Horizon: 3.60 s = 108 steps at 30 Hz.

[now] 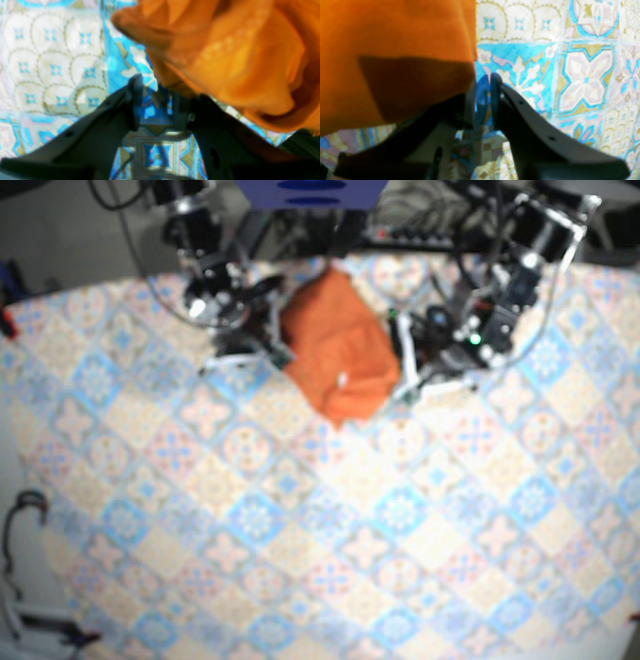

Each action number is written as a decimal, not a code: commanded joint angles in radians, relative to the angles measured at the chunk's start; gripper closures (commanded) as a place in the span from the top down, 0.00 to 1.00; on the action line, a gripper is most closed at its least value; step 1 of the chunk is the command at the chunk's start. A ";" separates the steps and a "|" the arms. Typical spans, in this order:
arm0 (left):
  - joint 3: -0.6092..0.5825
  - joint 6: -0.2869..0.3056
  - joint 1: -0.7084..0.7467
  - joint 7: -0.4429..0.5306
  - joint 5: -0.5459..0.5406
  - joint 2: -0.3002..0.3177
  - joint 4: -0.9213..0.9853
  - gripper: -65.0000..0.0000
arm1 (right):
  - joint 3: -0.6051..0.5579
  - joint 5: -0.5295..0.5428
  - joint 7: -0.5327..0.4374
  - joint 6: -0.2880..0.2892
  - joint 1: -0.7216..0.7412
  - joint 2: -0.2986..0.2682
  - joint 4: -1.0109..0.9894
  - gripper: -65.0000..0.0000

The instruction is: Fold the T-shirt properly

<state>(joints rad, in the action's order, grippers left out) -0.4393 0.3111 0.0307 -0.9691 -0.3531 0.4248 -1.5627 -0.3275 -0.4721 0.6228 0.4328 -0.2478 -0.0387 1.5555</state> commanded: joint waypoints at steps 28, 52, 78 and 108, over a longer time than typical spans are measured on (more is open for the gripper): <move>0.007 0.000 -0.093 0.048 -0.007 0.004 0.064 0.31 | -0.104 0.002 0.033 0.010 -0.074 0.001 0.084 0.17; 0.035 0.000 -0.058 0.040 -0.013 0.081 -0.074 0.31 | -0.023 -0.003 0.090 0.008 -0.114 -0.031 0.283 0.18; 0.626 0.007 0.555 0.049 -0.016 0.213 -0.411 0.32 | 0.585 0.003 -0.278 0.008 -0.503 -0.033 0.368 0.18; 0.822 0.007 1.207 0.241 -0.007 0.052 -0.296 0.32 | 0.833 0.194 -0.384 0.005 -0.970 -0.031 -0.062 0.18</move>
<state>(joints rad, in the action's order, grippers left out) 0.3794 0.3176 1.2171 -0.7227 -0.3576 0.4690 -1.8500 0.4957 -0.2760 0.2283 0.4397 -1.1923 -0.0647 1.4841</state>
